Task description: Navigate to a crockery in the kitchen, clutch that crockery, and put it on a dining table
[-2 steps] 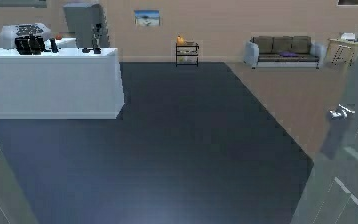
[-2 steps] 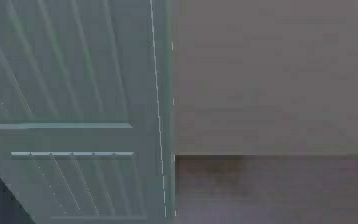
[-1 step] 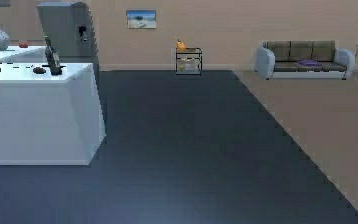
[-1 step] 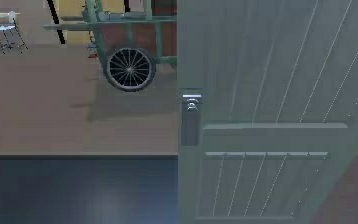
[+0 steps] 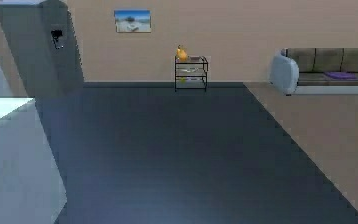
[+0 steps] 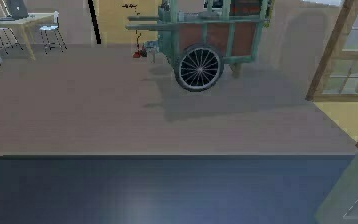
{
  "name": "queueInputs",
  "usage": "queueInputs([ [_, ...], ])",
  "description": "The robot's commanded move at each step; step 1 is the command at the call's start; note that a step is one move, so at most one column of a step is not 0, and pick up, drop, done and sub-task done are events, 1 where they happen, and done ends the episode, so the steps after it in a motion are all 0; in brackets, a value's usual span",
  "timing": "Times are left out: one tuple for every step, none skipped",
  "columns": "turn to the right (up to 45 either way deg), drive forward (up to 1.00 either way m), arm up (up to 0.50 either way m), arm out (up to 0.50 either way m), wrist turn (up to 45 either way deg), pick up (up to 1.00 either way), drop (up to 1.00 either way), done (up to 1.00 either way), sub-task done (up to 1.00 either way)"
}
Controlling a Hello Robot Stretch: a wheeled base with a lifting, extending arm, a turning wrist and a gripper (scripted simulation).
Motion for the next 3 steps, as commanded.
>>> queueInputs([
  [0.0,1.00,0.00,0.00,0.0,0.00,0.00,0.00,0.00],
  [0.0,1.00,0.00,0.00,0.0,0.00,0.00,0.00,0.00],
  [0.0,1.00,0.00,0.00,0.0,0.00,0.00,0.00,0.00],
])
